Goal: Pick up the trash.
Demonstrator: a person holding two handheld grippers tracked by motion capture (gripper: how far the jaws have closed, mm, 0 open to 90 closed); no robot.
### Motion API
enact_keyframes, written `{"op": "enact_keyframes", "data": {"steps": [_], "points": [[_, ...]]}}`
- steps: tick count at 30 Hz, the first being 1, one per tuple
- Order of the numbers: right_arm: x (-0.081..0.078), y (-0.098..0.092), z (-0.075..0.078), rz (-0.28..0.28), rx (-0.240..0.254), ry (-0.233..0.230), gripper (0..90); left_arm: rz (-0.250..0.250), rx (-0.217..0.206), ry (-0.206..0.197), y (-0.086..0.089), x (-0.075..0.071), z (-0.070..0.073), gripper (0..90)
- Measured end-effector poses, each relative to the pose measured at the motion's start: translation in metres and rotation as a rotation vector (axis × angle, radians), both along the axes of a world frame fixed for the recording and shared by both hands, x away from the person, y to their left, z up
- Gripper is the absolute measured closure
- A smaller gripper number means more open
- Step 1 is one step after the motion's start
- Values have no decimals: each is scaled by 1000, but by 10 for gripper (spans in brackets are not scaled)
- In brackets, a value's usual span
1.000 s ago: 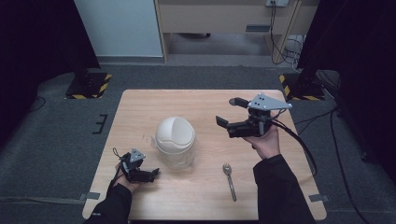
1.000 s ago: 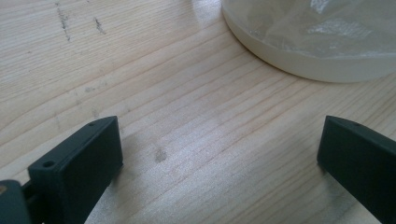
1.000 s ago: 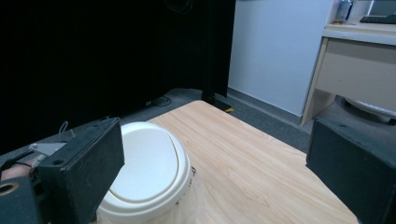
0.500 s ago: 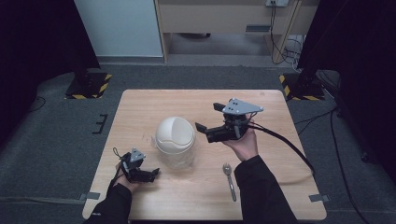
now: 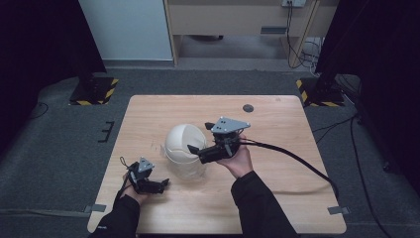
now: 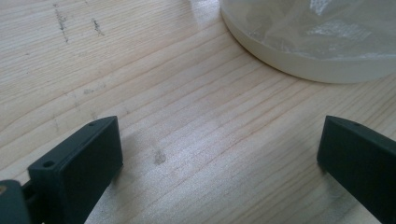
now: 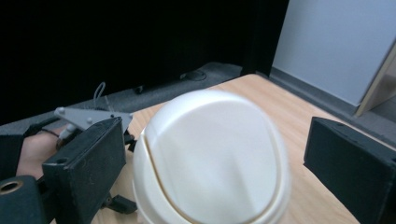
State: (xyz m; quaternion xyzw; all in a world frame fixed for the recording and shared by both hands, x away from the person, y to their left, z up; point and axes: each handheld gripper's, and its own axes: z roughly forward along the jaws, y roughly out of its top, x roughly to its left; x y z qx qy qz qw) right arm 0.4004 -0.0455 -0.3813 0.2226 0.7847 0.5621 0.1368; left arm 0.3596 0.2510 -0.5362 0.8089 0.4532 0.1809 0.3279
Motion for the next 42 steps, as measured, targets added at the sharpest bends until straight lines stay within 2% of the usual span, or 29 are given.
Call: {"op": "enact_keyframes", "data": {"steps": [3,4,11,22,29,35,38,39,40,42], "points": [[0,5,-6,7,-7,13,59,0,0,0,0,0,0,0],[0,9,-13,10,-15,27,59,-1,0,0,0,0,0,0],[0,22,-34,27,-64,68,69,-1,0,1,0,0,0,0],[1,34,-52,60,-101,128,80,-1,1,1,0,0,0,0],[3,38,-55,75,-101,159,84,-2,2,2,0,0,0,0],[1,35,-51,74,-94,143,88,-2,1,2,0,0,0,0],[-1,27,-37,61,-79,114,84,-1,1,0,0,0,0,0],[-1,27,-37,61,-79,114,84,-1,1,0,0,0,0,0],[-2,20,-25,51,-58,93,85,-1,1,0,0,0,0,0],[-3,17,-21,47,-51,83,86,-1,1,0,0,0,0,0]]}}
